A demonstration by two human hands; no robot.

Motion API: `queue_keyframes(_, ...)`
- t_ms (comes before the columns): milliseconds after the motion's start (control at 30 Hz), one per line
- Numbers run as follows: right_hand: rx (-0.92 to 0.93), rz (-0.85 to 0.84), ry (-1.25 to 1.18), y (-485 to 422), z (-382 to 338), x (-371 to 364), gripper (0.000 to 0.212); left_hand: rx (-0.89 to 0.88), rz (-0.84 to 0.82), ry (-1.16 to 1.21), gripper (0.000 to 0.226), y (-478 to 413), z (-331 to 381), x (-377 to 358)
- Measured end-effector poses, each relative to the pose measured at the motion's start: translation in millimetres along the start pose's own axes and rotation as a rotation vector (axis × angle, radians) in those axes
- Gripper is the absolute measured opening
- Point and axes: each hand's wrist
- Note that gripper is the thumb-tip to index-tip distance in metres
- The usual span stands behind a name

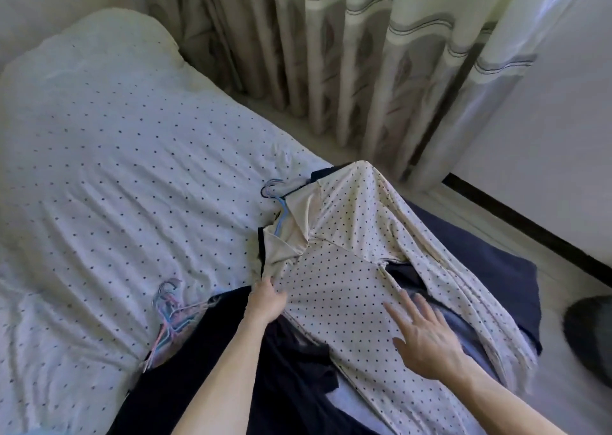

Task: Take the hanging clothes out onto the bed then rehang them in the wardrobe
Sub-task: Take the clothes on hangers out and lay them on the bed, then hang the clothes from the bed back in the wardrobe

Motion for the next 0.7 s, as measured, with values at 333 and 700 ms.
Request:
queue_keyframes(333,-0.059,-0.154,-0.098,-56,-2,-49,0.079,0.066,0.180,0.042,0.040,-90,11,-13)
queue_keyframes(700,-0.056,0.068,-0.545,6,-37,18,0.071,-0.601,0.373,-0.079,0.011,37,31,-49)
Point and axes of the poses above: each hand's wrist, its own y-axis away from the middle knuckle, its own x-axis out of the back of the hand, z = x × y, and after that the axes turned 8 degrees about x, right-handed
